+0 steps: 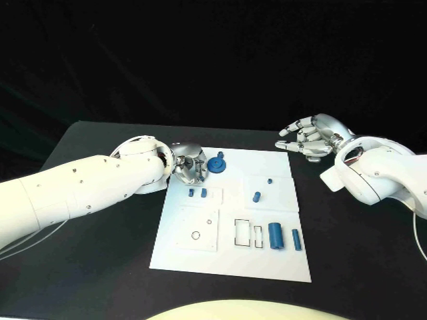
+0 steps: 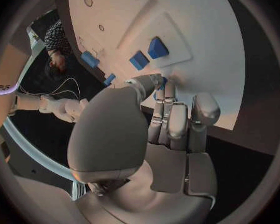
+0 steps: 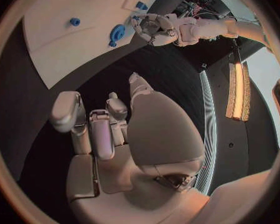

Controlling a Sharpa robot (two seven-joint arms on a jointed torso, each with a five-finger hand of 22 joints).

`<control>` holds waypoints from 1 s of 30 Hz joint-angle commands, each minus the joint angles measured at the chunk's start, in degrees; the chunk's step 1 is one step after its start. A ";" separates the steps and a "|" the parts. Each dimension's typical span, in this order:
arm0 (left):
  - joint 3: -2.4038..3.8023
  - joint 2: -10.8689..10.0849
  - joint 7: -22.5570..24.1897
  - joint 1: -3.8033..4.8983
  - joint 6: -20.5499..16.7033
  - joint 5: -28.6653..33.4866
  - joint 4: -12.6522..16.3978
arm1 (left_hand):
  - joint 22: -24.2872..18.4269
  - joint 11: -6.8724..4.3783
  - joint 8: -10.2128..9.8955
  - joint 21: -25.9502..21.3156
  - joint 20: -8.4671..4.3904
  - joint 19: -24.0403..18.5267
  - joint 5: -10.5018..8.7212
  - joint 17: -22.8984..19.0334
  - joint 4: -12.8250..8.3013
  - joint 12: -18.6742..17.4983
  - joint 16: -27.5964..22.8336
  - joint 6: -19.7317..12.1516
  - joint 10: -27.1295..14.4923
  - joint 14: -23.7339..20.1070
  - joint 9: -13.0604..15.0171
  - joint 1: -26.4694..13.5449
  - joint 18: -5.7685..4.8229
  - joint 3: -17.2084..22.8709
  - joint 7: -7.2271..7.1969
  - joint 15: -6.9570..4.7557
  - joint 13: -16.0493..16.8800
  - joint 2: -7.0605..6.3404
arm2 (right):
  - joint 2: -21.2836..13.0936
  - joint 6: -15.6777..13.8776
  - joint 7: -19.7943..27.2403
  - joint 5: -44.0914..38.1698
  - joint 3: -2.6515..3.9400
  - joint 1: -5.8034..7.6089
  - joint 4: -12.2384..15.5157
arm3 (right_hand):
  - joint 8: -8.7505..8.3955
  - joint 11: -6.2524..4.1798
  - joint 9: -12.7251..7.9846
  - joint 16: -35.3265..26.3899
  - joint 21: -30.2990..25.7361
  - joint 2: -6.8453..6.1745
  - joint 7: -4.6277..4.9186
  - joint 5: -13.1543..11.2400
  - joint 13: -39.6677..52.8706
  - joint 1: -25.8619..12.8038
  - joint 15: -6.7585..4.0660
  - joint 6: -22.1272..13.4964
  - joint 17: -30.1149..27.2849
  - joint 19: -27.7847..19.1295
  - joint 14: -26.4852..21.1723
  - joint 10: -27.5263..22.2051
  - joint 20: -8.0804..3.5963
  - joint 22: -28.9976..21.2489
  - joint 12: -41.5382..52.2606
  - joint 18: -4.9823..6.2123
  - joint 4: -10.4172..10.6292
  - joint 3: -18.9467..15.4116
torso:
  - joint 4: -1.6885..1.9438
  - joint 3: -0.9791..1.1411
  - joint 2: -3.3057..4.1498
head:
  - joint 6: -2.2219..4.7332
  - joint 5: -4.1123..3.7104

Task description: Assemble the parts on the task board

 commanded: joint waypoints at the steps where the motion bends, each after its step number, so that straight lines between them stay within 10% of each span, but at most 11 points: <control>1: -0.24 0.00 -0.26 -0.26 1.84 0.11 0.10 | 0.14 0.19 -0.63 0.29 -0.10 0.29 -0.22 0.11 -0.42 -0.37 0.39 -0.69 0.09 0.29 -0.18 -0.42 -0.70 0.00 0.19 -0.13 0.04 0.38 | 0.05 0.82 0.59 -0.07 0.00 -0.03 -0.05 | 0.22 -0.12 -0.06 -0.33 -0.18 0.13 -0.26 -0.15 -0.06 -0.13 -0.34 -0.07 1.60 -0.15 2.68 0.16 -0.21 -0.05 -0.06 1.16 -0.05 0.41 | 0.03 -0.04 0.00 | 0.05 0.05; 30: -0.22 -0.46 -0.99 -0.27 1.08 0.80 0.35 | 0.12 0.12 -4.95 0.17 -0.06 0.36 -0.18 -0.13 -1.01 -1.92 0.47 -5.53 0.64 0.43 -0.98 -1.84 -0.67 0.20 0.53 -0.15 0.37 -0.40 | 0.18 1.40 0.53 0.19 -0.01 -0.08 -0.85 | 0.32 -0.14 -0.15 -0.53 -0.71 0.01 -0.28 -0.17 -0.42 -0.24 -0.38 -0.11 1.31 -0.26 2.64 0.08 -0.26 -0.39 -0.24 1.24 -0.05 0.49 | -0.01 0.01 0.01 | 0.10 0.12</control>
